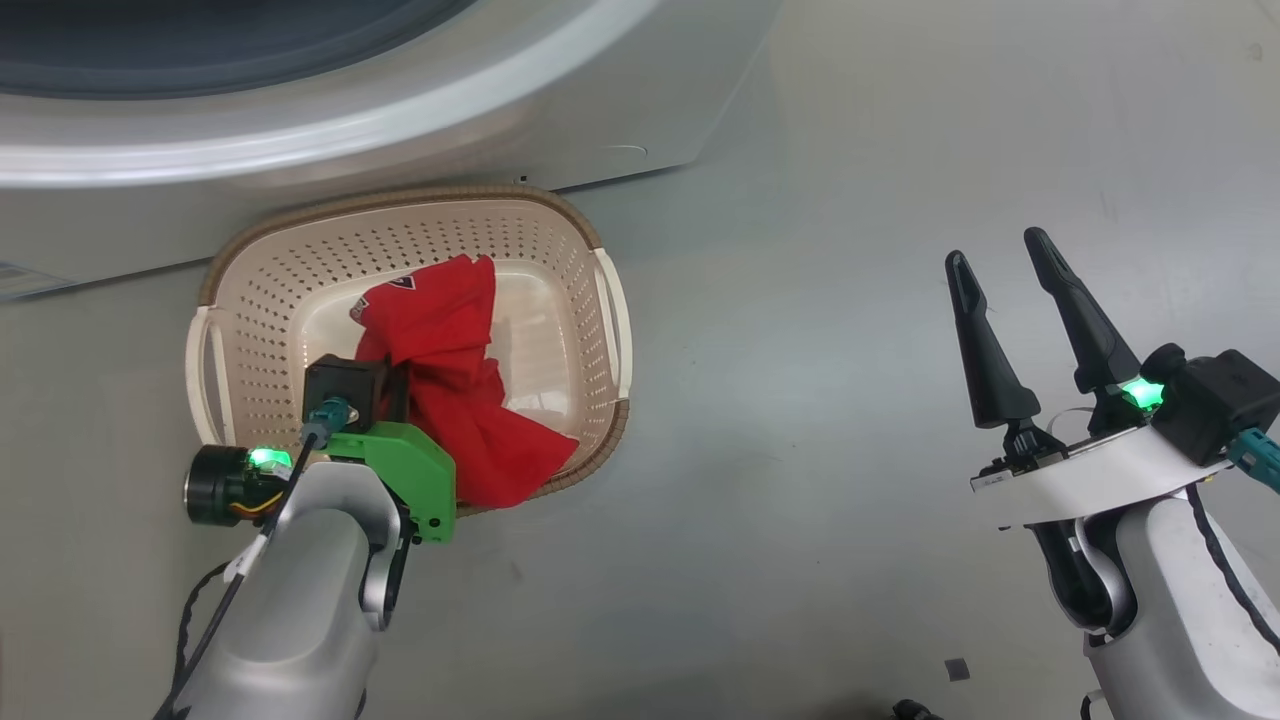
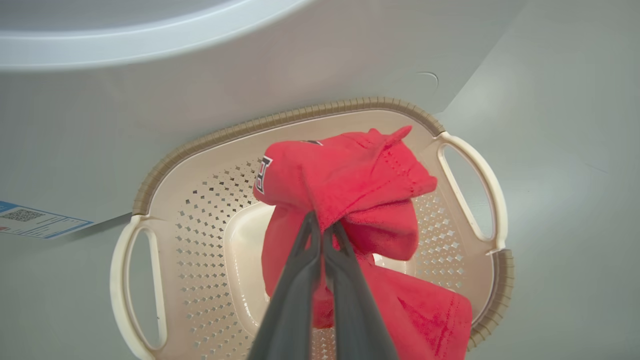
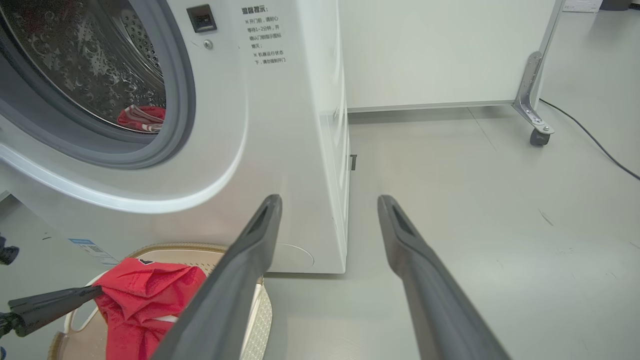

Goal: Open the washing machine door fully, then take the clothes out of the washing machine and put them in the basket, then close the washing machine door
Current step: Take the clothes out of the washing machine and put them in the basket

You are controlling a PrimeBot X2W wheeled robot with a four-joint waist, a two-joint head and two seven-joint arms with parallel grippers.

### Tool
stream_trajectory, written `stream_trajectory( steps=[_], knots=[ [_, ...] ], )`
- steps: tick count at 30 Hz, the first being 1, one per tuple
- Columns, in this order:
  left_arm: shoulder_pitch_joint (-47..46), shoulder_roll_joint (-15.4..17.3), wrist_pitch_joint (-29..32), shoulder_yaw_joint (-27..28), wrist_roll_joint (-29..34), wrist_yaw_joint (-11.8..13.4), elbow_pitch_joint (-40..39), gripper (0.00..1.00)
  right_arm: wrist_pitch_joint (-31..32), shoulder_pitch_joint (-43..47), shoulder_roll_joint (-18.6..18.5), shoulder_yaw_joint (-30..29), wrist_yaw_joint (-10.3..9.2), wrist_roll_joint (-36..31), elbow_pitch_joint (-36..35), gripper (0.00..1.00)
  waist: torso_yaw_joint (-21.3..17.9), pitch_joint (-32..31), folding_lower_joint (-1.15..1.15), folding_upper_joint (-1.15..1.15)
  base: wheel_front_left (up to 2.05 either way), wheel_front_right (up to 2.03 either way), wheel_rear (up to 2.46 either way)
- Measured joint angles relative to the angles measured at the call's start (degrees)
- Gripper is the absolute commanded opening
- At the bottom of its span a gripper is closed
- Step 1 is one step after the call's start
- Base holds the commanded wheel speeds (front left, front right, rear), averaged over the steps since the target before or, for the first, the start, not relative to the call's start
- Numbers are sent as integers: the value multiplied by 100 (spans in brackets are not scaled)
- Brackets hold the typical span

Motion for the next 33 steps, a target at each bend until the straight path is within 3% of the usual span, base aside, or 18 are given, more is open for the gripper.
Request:
stream_trajectory(
  steps=[6, 7, 8, 9, 10, 23, 33],
  knots=[
    [-350, 0, 149, 157, 42, 0, 479, 0, 0, -65, 45, -24, 0, 31, 16, 100, -202, 153, 0, 0, 0, 0, 0],
    [-404, 0, 168, 177, 32, 0, 526, 14, 0, -68, 48, -38, 0, 45, 25, 100, -230, 176, 0, 0, 0, 0, 0],
    [-447, 0, 171, 181, 9, 0, 567, 34, 0, -69, 54, -60, 0, 45, 38, 100, -255, 196, 0, 0, 0, 0, 0],
    [-485, 0, 171, 200, 0, 0, 621, 75, 0, -69, 56, -70, 0, 46, 45, 100, -276, 212, 0, 0, 0, 0, 0],
    [-519, -1, 168, 244, 0, 0, 675, 100, 0, -69, 59, -79, 0, 47, 51, 100, -293, 226, 0, 0, 0, 0, 0],
    [-733, -3, -391, 94, -182, 0, 825, 100, 0, -176, 66, -178, 0, 49, 122, 100, -233, 209, 0, 0, 0, 0, 0],
    [-695, -3, -795, 118, -433, 0, 461, 100, 0, -166, -23, -308, 0, 13, 135, 100, 8, 2, 0, 0, 0, 0, 0]
  ],
)
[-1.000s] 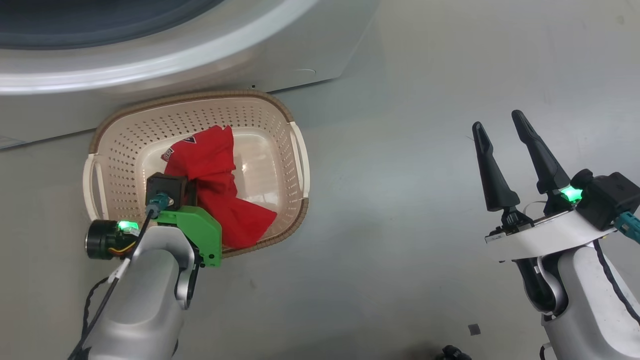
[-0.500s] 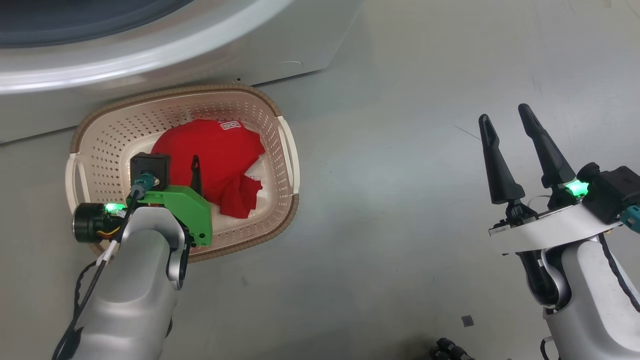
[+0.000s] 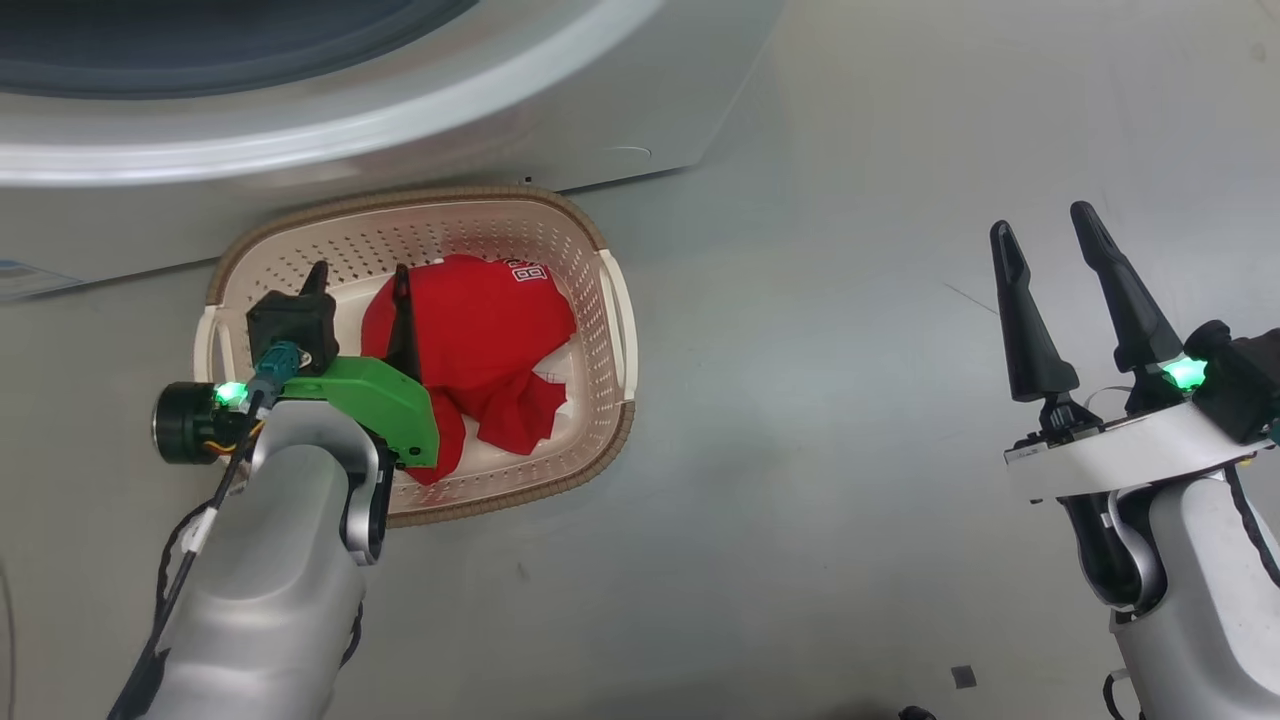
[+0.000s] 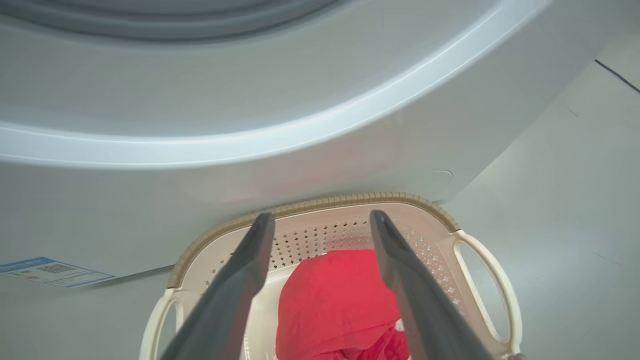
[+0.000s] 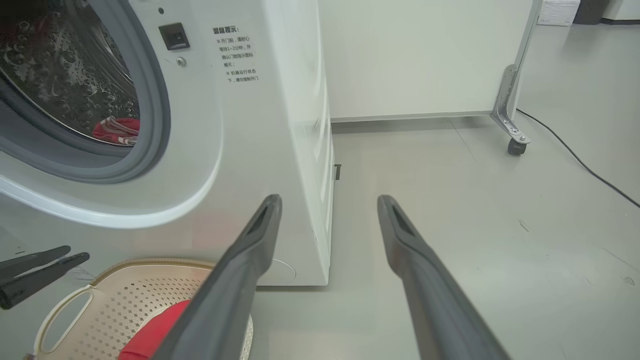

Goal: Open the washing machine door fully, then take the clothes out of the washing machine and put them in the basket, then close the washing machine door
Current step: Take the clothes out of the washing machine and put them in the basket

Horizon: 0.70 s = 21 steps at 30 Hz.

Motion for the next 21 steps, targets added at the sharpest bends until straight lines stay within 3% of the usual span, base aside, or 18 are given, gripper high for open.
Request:
stream_trajectory(
  steps=[9, 21],
  knots=[
    [208, -2, -42, 5, -102, 0, -856, 100, 0, 163, -93, -90, 0, -88, 12, 100, 293, -294, 0, 0, 0, 0, 0],
    [576, -10, -42, 286, 476, 0, -2184, 100, 0, 425, -115, -75, 0, -190, 26, 100, 618, -750, 0, 0, 0, 0, 0]
  ],
)
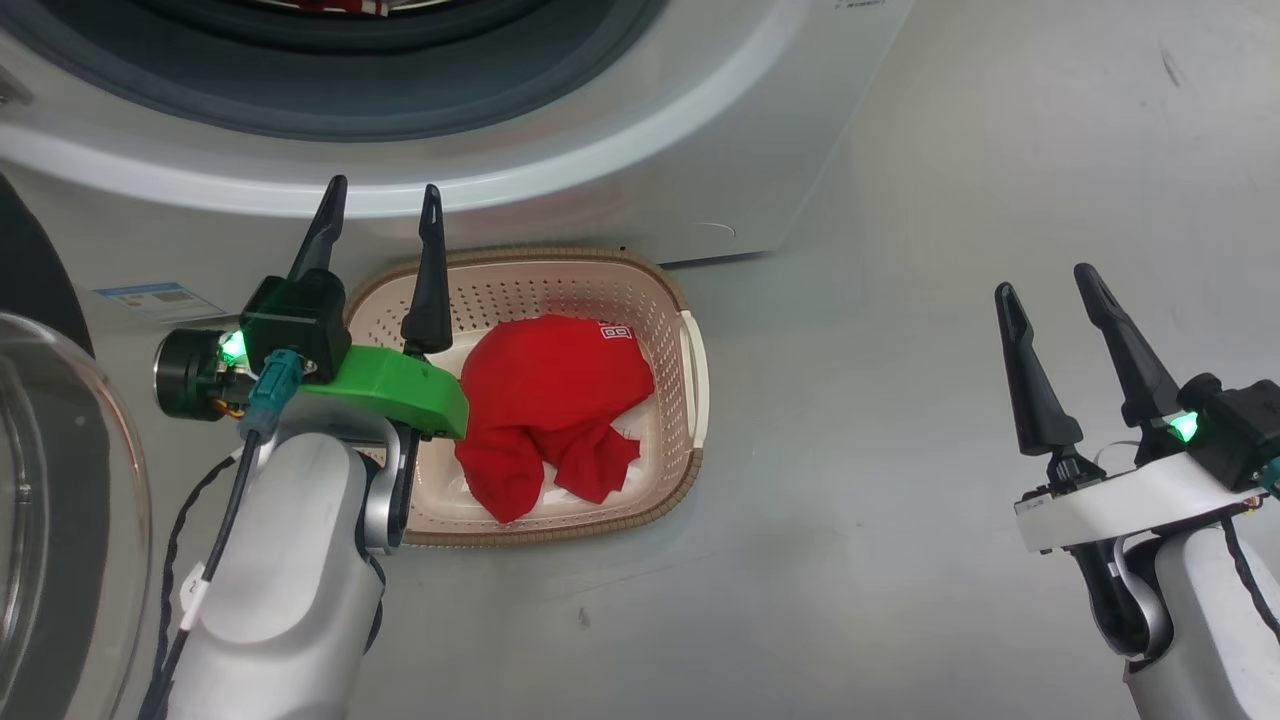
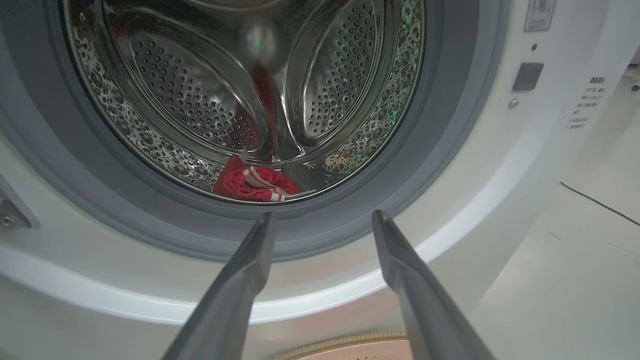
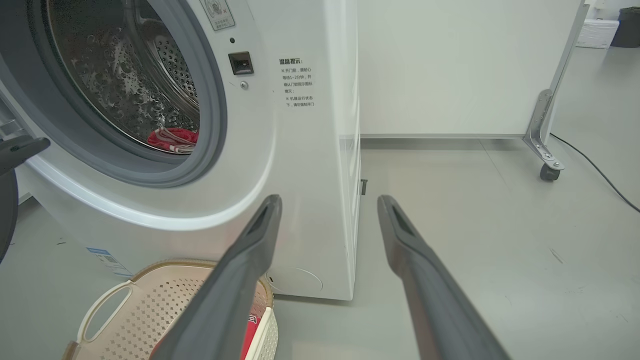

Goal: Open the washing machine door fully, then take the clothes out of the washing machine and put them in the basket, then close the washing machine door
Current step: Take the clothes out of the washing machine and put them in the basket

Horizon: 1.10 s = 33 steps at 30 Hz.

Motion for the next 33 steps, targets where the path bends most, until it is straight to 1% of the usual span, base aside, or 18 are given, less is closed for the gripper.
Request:
stream_trajectory(
  steps=[7, 13, 24, 33],
  knots=[
    [383, 1, 0, 82, 244, 0, -575, 100, 0, 178, 44, 1, 0, -45, 80, 100, 114, -329, 0, 0, 0, 0, 0],
    [816, 2, 0, 218, 404, 0, -906, 100, 0, 381, 68, -82, 0, -107, 152, 100, 168, -633, 0, 0, 0, 0, 0],
    [1897, 12, 0, 335, 460, 0, -1171, 100, 0, 840, 230, -214, 0, -250, 191, 100, 299, -1242, 0, 0, 0, 0, 0],
    [2459, 15, 0, 315, 465, 0, -1361, 100, 0, 1084, 298, -252, -5, -345, 130, 100, 426, -1567, 0, 0, 0, 0, 0]
  ],
)
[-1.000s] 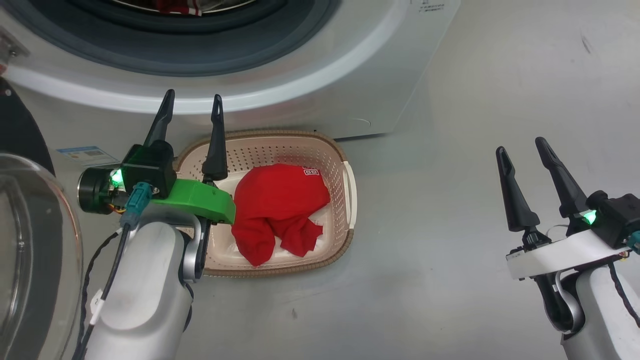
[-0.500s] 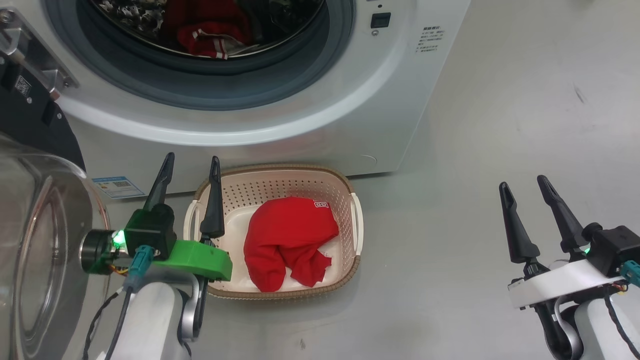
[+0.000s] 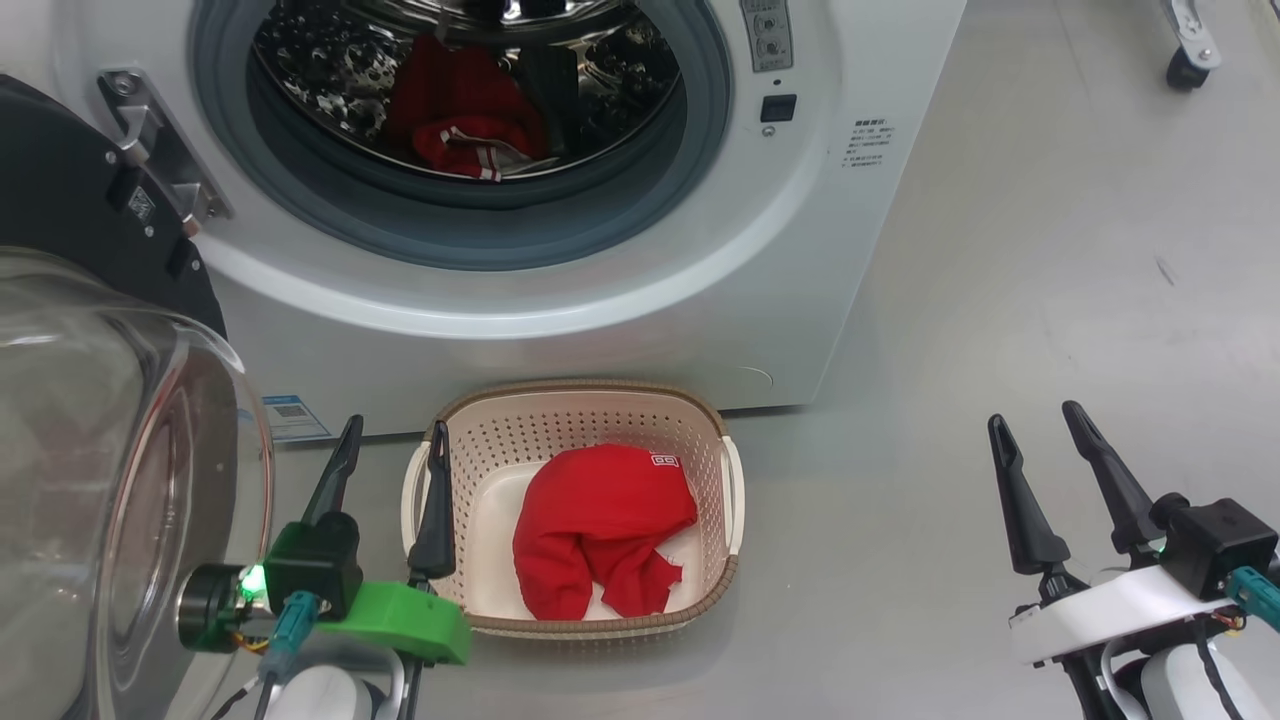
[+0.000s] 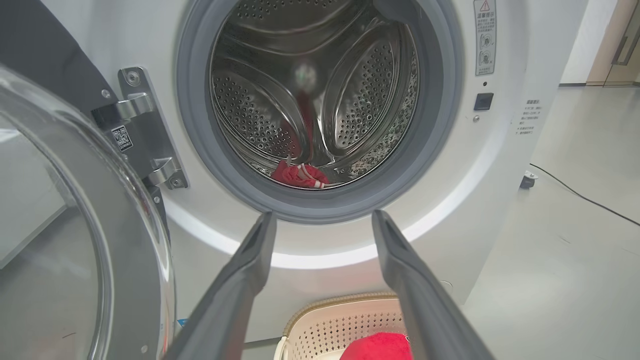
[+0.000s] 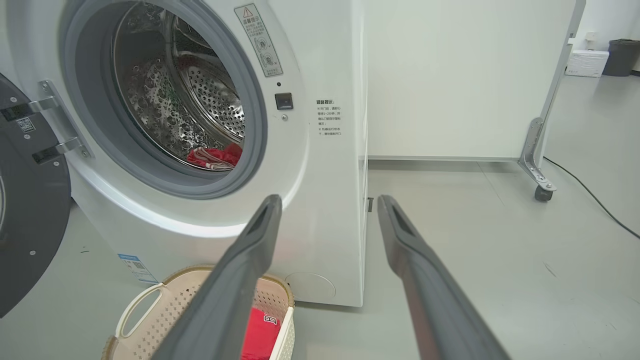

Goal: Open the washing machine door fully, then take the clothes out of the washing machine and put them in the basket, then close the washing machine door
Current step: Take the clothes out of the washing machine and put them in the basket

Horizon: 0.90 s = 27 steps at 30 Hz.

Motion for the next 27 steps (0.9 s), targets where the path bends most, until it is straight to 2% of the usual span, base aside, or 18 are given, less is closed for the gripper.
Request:
stream_trajectory(
  steps=[27],
  knots=[
    [572, 35, 154, 5, 41, 0, -548, 100, 0, 334, 136, -102, -53, -154, -143, 100, 184, -270, 0, 0, 0, 0, 0]
  ],
)
